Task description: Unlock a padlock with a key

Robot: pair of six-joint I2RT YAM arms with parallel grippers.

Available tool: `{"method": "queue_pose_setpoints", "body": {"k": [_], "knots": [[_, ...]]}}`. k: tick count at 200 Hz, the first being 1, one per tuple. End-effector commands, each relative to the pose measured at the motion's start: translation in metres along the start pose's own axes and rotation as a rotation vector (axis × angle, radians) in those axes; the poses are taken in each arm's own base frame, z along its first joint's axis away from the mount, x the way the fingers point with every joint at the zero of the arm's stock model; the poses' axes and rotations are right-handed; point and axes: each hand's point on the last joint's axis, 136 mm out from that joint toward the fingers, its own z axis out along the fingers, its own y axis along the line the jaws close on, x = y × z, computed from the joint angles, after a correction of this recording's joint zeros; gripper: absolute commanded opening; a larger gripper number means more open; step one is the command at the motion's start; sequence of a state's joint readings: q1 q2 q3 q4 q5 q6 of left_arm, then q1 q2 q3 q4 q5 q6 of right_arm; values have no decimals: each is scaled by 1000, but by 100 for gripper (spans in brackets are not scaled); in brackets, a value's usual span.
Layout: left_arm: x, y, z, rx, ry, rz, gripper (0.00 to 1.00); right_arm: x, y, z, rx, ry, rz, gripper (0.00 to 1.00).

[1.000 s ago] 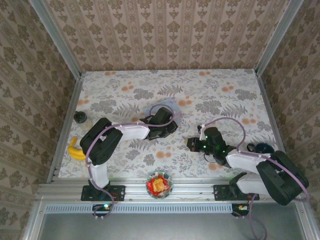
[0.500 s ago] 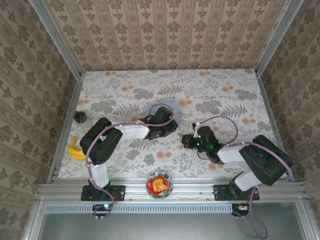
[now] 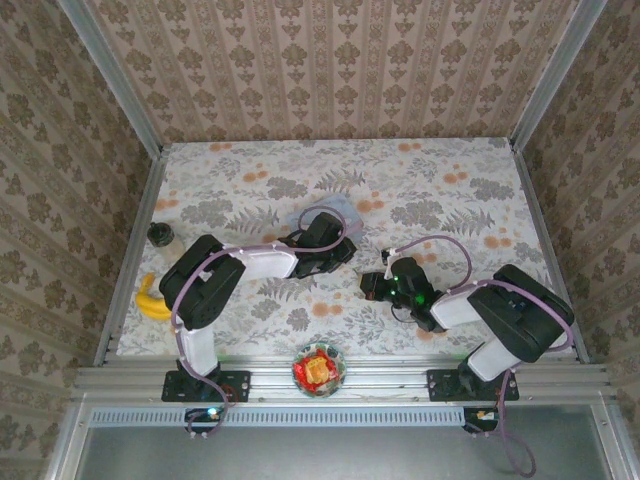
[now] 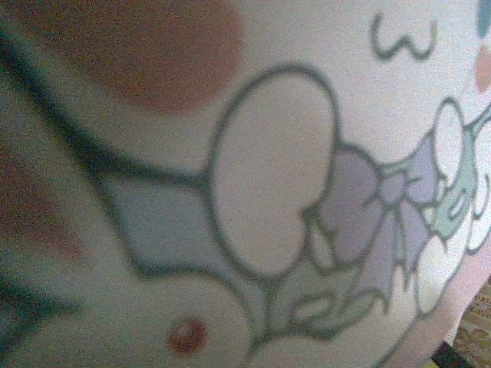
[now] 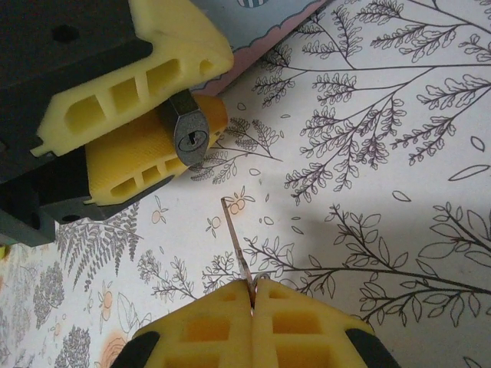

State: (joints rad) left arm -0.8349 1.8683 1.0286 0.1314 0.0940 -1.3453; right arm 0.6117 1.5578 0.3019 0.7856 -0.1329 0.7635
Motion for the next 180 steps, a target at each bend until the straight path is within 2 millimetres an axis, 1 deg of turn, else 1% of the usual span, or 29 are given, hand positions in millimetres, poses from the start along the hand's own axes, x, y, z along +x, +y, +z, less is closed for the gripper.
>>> {"method": "queue_pose_setpoints", "body": {"k": [1, 58, 122, 180], "knots": [[20, 17, 6, -24, 113, -114, 0, -10, 3, 1, -7, -57, 0, 0], [21, 16, 8, -10, 116, -129, 0, -18, 4, -2, -9, -105, -11, 0], [24, 18, 11, -11, 129, -136, 0, -27, 5, 1, 3, -143, -8, 0], [27, 20, 14, -15, 142, -140, 0, -29, 5, 3, -4, -156, 2, 0]]}}
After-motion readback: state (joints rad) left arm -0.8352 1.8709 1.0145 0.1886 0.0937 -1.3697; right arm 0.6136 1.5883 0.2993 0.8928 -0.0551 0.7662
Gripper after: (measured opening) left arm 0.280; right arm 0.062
